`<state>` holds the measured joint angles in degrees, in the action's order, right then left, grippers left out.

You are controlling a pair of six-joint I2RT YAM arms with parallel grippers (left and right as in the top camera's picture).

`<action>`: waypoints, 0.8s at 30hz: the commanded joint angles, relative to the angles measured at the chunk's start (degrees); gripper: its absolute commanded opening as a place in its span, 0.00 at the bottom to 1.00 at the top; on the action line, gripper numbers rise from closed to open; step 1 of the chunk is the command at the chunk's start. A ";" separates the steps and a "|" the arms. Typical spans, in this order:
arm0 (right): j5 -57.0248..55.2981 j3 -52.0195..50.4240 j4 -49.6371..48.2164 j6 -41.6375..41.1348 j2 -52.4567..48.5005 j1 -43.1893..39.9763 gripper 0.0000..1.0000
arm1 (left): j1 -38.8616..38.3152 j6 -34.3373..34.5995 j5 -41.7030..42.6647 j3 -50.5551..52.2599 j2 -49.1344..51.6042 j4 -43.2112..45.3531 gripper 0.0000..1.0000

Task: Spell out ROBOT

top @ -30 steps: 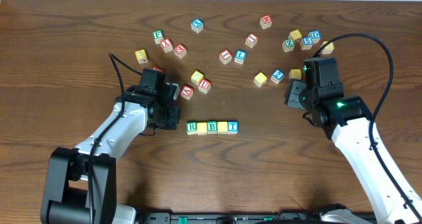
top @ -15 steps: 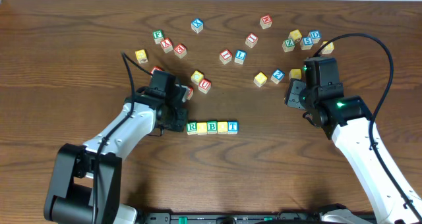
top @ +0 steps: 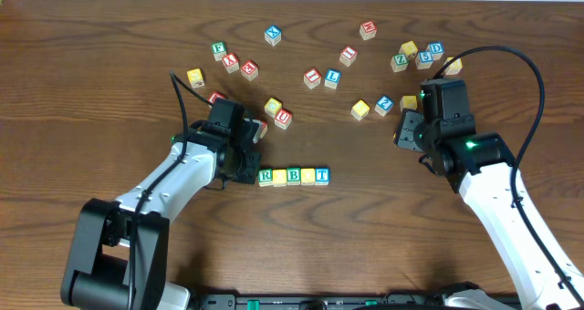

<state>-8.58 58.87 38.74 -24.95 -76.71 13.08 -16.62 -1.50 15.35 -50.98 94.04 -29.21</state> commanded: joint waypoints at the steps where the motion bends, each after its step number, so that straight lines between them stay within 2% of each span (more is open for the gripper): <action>1: -0.46 1.25 -0.13 0.15 0.96 -0.35 0.56 | -0.31 -0.57 1.09 0.15 0.70 -1.95 0.07; 24: -0.46 1.25 -0.17 0.15 0.96 -0.35 0.56 | -1.46 -1.92 3.54 0.15 0.70 -0.76 0.08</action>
<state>-8.58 58.87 38.72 -24.97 -76.71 13.08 -17.87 -1.76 16.67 -50.98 94.04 -30.35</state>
